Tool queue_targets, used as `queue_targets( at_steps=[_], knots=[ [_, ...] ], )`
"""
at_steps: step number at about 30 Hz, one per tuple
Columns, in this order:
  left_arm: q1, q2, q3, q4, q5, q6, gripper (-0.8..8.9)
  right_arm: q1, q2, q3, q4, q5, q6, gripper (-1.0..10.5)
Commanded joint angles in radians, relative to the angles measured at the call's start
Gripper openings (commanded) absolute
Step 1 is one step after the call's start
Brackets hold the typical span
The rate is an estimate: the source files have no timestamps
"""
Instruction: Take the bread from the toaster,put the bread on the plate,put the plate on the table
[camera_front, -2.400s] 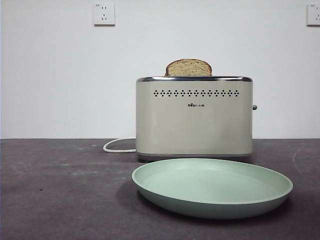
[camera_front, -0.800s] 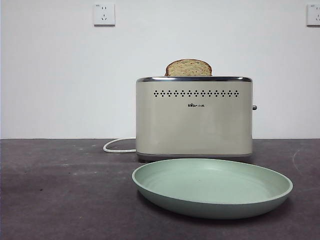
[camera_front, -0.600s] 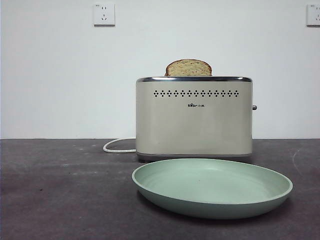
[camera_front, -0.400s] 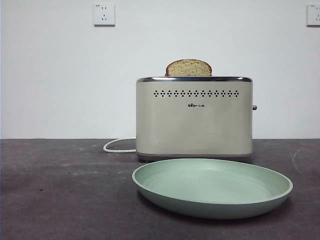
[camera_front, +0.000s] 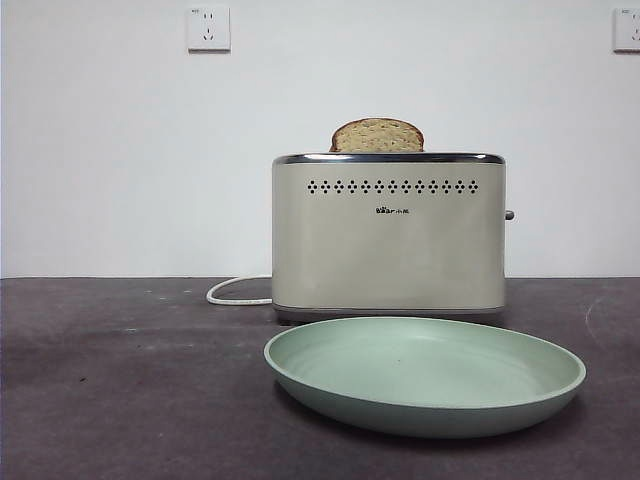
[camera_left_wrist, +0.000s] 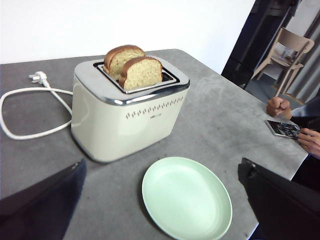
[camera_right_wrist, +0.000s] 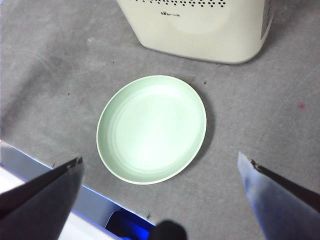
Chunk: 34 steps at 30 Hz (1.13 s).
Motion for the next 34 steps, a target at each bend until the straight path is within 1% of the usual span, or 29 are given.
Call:
queue_targets(
  at_steps=[1,6,12,15,19,22,26,32,34],
  knots=[
    [-0.029,0.078,0.039,0.061,0.004,0.010,6.26,0.003,0.009,0.004,0.006,0.000,0.004,6.9],
    [-0.096,0.242,0.113,0.188,0.002,0.010,6.26,0.003,0.025,0.004,0.006,-0.001,0.004,6.9],
    [-0.200,0.438,0.191,0.370,-0.006,0.010,6.26,0.003,0.032,0.004,0.007,0.000,0.004,6.9],
    [-0.245,0.534,0.231,0.451,-0.057,0.014,6.26,0.003,0.032,0.004,0.007,0.000,0.004,6.9],
    [-0.300,0.654,0.272,0.558,-0.085,0.018,6.26,0.003,0.032,0.004,0.007,0.000,0.004,6.9],
    [-0.328,0.734,0.294,0.628,-0.108,0.022,6.25,0.003,0.032,0.004,0.008,0.000,0.004,6.9],
    [-0.363,0.837,0.325,0.686,-0.140,0.063,6.25,0.003,0.032,0.004,0.007,0.000,0.004,6.9],
    [-0.398,0.957,0.325,0.814,-0.185,0.067,6.25,0.003,0.032,0.004,0.007,0.001,0.004,6.9],
    [-0.406,0.993,0.325,0.853,-0.187,0.073,6.25,0.003,0.032,0.004,0.007,0.001,0.004,6.9]
  ],
)
